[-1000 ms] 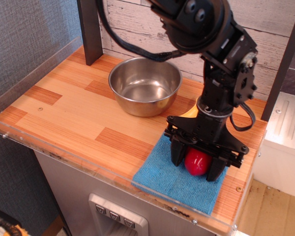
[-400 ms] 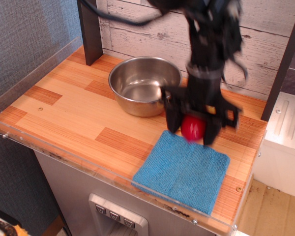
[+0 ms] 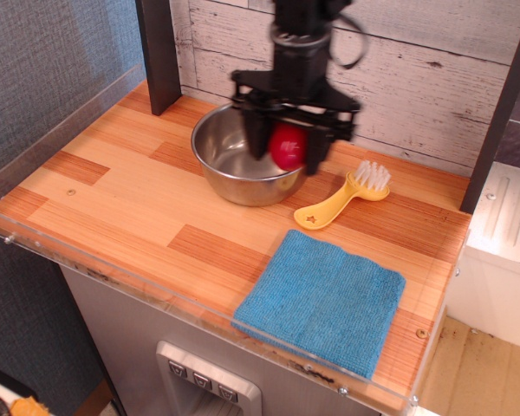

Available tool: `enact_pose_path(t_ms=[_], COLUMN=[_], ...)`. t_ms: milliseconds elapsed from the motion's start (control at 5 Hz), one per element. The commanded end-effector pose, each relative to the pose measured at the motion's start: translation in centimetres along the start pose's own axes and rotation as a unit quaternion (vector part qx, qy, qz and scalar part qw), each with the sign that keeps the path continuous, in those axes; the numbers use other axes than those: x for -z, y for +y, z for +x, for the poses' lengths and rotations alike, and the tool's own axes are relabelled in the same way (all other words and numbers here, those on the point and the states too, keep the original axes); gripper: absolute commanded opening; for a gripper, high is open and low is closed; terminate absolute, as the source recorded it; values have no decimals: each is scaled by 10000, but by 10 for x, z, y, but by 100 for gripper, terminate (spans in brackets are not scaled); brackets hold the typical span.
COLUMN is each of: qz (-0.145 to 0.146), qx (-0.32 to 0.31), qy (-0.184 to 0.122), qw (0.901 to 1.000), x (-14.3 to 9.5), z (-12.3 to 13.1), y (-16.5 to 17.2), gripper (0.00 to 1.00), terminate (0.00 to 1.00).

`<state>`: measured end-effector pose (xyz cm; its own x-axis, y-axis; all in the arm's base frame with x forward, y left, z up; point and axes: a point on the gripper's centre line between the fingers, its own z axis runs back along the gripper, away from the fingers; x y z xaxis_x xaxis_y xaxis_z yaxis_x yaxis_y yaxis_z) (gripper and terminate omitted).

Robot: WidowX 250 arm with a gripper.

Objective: Puts the red thing into the pot.

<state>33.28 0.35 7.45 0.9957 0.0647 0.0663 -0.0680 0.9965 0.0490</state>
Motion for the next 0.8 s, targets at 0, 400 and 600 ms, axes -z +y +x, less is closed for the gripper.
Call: enact_pose_path(t_ms=[0, 400, 600], qz=[181, 99, 130], qx=[-300, -290, -277], qy=[81, 55, 6], qw=[9994, 9995, 9995], x=[20, 25, 19], z=[31, 42, 37], y=[30, 16, 14], gripper=[0, 100, 100], terminate=[0, 0, 0])
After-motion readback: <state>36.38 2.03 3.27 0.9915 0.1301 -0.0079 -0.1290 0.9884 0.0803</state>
